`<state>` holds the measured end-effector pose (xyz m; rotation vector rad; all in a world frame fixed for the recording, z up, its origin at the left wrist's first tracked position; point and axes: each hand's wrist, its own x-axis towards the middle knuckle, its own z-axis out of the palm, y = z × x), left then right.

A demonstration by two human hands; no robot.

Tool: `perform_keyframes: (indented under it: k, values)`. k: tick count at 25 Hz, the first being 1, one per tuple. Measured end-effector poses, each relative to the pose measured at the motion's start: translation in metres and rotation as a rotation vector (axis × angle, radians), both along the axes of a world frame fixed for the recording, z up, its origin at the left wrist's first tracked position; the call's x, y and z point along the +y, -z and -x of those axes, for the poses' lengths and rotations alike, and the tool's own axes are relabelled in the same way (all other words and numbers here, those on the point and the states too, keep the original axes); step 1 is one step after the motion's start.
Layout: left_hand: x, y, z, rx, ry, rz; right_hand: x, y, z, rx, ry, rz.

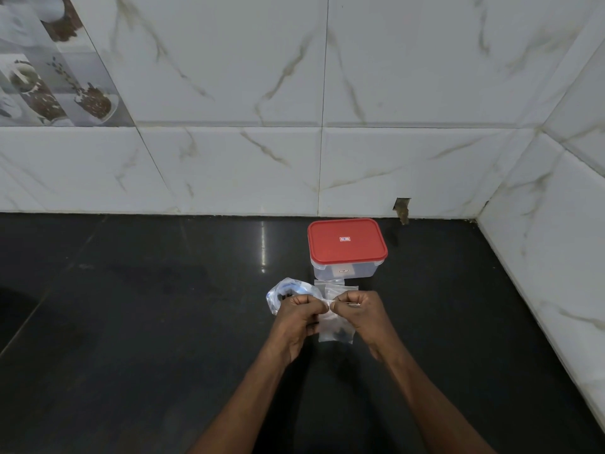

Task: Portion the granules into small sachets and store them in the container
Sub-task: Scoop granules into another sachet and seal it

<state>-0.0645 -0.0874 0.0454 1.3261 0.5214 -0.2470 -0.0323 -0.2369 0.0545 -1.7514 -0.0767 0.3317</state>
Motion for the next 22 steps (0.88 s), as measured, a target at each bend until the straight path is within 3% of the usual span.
perform_keyframes:
  k: [6,10,14,22]
  values:
    - [-0.010,0.000,-0.002,-0.071,-0.040,-0.161,0.005,0.010,-0.003,-0.007,0.024,0.093]
    - [-0.008,0.008,-0.002,-0.044,-0.091,0.002,-0.003,0.008,-0.003,0.124,0.070,-0.076]
    - [-0.009,0.013,0.000,-0.035,-0.073,0.082,-0.006,0.015,-0.001,0.136,0.121,-0.109]
    - [-0.011,0.010,-0.001,-0.062,-0.104,0.061,-0.010,0.010,-0.001,0.145,0.061,-0.160]
